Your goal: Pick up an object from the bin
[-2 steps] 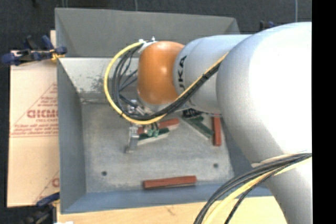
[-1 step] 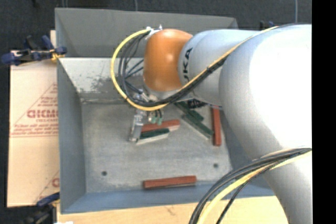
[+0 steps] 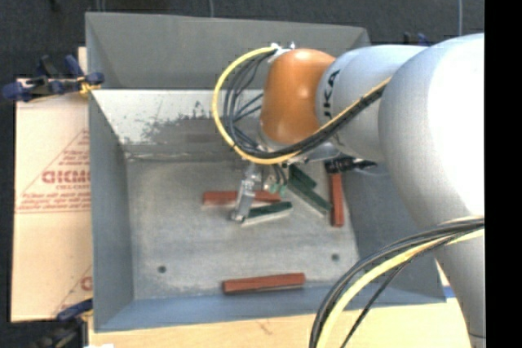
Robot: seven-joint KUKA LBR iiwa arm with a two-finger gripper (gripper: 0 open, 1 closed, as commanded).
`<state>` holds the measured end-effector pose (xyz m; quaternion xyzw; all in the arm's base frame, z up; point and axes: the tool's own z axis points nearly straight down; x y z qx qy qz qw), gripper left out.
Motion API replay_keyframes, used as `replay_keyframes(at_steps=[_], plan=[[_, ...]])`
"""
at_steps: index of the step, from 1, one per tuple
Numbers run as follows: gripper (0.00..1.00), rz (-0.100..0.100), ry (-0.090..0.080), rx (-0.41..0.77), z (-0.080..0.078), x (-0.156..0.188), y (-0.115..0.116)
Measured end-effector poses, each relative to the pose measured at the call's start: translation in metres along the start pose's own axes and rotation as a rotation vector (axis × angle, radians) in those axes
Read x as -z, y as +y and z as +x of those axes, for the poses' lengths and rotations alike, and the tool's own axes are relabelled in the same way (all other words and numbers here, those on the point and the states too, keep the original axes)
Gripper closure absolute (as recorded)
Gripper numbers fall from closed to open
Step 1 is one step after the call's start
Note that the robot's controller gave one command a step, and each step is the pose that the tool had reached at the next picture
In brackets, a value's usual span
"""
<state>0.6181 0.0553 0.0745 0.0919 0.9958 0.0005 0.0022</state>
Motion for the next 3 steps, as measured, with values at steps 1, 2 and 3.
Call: replay_keyframes(at_steps=[1, 2, 3], plan=[[1.00, -0.002, -0.001, -0.084, -0.002, -0.003, 0.053], [1.00, -0.002, -0.001, -0.084, -0.002, -0.003, 0.053], [1.00, -0.002, -0.008, -0.118, -0.007, 0.150, 0.021]])
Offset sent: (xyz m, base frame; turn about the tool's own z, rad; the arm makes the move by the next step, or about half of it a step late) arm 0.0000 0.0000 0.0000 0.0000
